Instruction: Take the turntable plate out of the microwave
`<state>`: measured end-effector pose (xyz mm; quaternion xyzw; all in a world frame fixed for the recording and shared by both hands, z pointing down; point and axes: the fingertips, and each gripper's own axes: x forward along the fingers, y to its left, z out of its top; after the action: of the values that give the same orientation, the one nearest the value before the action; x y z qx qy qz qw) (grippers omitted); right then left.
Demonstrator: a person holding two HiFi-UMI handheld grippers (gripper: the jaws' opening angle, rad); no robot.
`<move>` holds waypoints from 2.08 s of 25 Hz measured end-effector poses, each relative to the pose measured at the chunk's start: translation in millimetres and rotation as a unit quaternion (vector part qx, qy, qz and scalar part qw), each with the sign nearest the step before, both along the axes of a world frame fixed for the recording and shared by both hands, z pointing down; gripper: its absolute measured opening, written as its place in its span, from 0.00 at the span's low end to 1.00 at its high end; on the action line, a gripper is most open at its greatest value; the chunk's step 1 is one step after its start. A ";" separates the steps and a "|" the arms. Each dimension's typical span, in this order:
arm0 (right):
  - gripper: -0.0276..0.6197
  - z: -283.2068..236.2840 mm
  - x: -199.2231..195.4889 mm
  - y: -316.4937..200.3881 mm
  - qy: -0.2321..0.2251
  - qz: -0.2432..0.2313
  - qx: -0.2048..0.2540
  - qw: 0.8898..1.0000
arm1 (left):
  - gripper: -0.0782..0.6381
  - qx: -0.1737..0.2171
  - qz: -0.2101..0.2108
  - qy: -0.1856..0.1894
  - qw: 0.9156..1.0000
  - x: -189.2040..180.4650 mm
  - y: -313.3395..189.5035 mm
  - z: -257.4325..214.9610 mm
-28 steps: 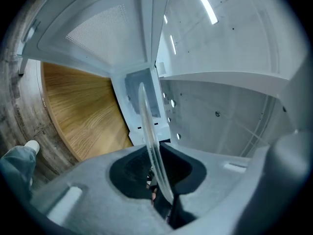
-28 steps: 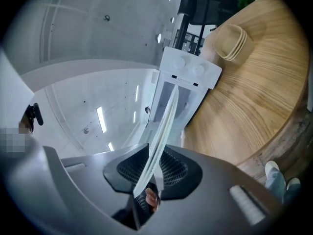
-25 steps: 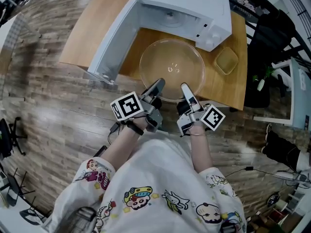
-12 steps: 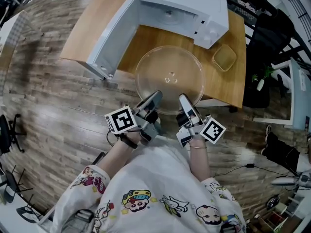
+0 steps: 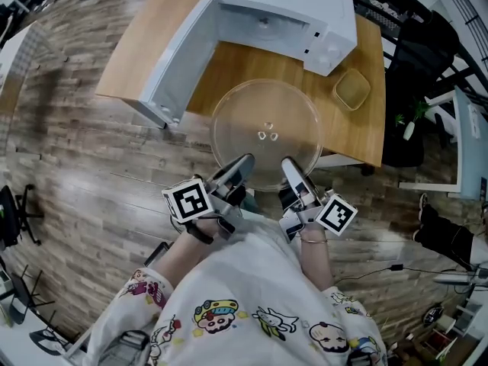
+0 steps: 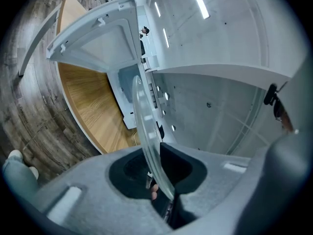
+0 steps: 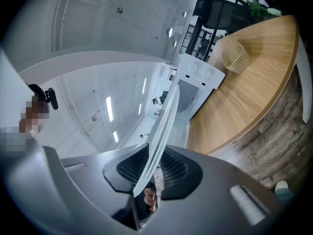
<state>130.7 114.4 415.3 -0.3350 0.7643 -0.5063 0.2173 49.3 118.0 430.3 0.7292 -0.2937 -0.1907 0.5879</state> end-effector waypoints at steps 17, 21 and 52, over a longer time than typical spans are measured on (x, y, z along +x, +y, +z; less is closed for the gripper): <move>0.18 -11.2 -25.2 -15.6 -0.007 0.018 0.000 1.000 | 0.18 0.043 0.024 -0.014 0.999 -24.4 -24.4 -21.8; 0.18 -13.6 -22.4 -21.4 -0.002 0.021 0.003 1.000 | 0.18 0.045 0.028 -0.007 0.999 -21.1 -30.7 -25.0; 0.18 -20.7 -30.8 -31.6 0.013 0.007 0.008 1.000 | 0.18 0.036 0.024 -0.003 0.999 -29.0 -37.7 -25.4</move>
<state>99.9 82.8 394.6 -0.3452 0.7687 -0.4946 0.2128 20.3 80.3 404.9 0.7571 -0.2706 -0.1849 0.5651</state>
